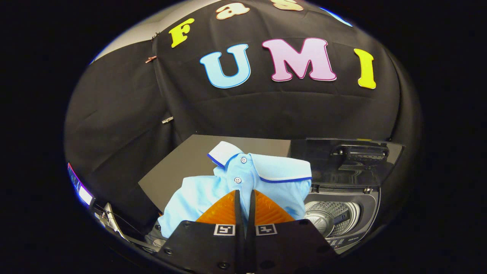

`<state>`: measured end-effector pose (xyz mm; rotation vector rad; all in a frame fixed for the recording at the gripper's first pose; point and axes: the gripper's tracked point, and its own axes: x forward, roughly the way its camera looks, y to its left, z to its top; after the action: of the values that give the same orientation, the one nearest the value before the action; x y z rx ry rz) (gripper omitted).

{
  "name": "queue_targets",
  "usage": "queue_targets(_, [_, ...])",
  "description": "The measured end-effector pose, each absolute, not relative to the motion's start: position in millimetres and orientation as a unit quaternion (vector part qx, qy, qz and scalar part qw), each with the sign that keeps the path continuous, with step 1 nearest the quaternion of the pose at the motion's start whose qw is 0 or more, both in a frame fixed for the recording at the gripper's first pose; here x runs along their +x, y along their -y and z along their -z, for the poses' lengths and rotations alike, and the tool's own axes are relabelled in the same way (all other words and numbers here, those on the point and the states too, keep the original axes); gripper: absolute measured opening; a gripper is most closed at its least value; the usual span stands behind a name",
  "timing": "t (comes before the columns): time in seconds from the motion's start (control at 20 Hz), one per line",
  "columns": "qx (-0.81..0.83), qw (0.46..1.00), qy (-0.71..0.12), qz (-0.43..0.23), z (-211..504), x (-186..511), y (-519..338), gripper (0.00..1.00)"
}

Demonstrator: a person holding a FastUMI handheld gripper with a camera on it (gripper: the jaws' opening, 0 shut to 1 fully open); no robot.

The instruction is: Put the clothes into the washing machine and then close the washing machine lid.

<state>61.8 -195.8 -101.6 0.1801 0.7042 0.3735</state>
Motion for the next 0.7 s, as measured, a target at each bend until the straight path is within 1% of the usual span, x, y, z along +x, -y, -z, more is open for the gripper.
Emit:
queue_targets(0.3, [0.098, 0.915, -0.348, -0.179, 111.9, 63.5, 285.0, 0.05])
queue_targets(0.55, [0.096, 0.921, -0.336, -0.172, 111.1, 63.2, 323.6, 0.05])
queue_targets(0.7, [0.083, 0.928, -0.333, -0.147, 116.9, 69.1, 355.2, 0.05])
